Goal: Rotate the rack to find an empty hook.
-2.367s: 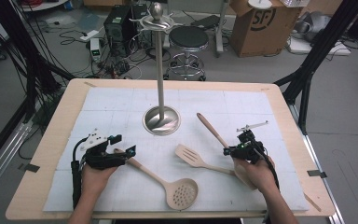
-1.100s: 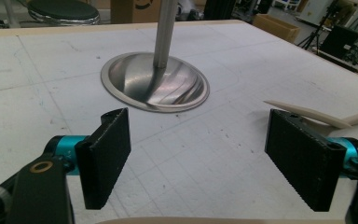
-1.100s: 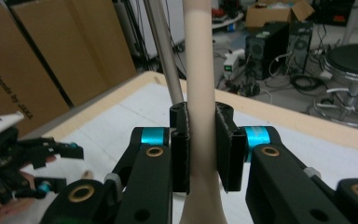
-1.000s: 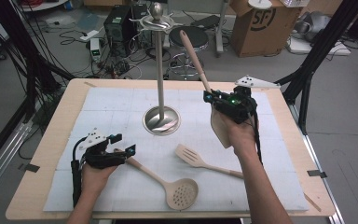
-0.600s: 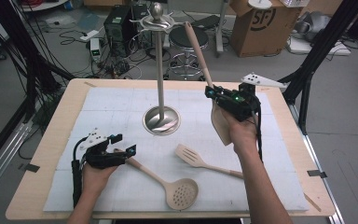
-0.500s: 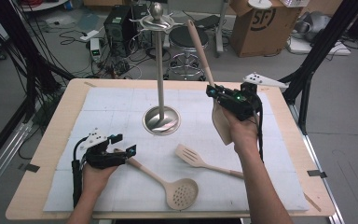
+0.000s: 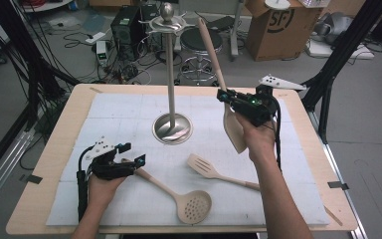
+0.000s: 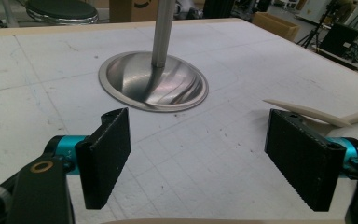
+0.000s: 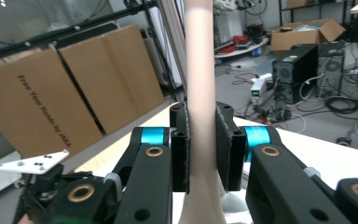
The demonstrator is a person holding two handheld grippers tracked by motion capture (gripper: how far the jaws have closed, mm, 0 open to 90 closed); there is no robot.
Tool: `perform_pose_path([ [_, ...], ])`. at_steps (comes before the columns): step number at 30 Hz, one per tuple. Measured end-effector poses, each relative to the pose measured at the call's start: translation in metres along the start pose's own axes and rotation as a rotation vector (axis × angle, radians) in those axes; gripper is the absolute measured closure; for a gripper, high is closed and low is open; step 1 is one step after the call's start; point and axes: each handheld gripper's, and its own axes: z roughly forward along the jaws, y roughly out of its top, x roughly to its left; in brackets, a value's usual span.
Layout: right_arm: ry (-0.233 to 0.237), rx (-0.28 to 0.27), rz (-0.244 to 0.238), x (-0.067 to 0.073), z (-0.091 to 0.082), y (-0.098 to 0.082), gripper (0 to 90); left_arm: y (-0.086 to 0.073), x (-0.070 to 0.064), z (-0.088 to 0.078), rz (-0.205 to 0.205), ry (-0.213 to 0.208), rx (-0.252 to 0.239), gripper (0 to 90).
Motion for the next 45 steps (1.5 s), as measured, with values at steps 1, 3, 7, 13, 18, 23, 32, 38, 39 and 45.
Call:
perform_pose_path([
  [1,-0.003,0.000,-0.008,0.001,0.000,0.000,78.1,0.000,0.000,0.000,0.000,-0.001,0.000,23.1],
  [3,0.003,0.001,-0.008,0.002,0.000,0.000,78.1,0.000,0.000,0.000,-0.001,-0.001,-0.002,23.2],
  [7,0.007,0.030,-0.004,0.001,0.005,-0.002,78.1,0.000,-0.001,0.000,0.003,-0.002,-0.001,23.2],
  [13,0.041,0.045,0.015,0.000,0.012,-0.007,78.1,0.001,-0.001,0.000,0.001,-0.003,0.001,23.1],
  [18,0.068,0.093,0.013,0.000,0.026,-0.014,78.1,0.001,-0.001,0.001,0.005,-0.005,0.003,23.1],
  [23,0.080,0.124,0.004,0.003,0.038,-0.020,78.1,0.001,-0.001,0.001,0.003,-0.005,0.001,23.1],
  [32,0.047,0.136,-0.021,0.005,0.049,-0.024,74.6,0.001,-0.001,0.000,0.002,-0.005,-0.002,23.1],
  [38,0.027,0.161,-0.020,0.002,0.050,-0.025,58.4,0.001,-0.001,0.000,0.003,-0.007,-0.002,23.2],
  [39,0.025,0.151,-0.016,0.001,0.050,-0.025,55.4,0.001,-0.002,0.001,0.002,-0.008,-0.002,23.2],
  [45,0.066,-0.032,0.030,-0.004,0.039,-0.012,56.1,0.001,-0.001,0.000,0.003,-0.007,-0.003,23.1],
])
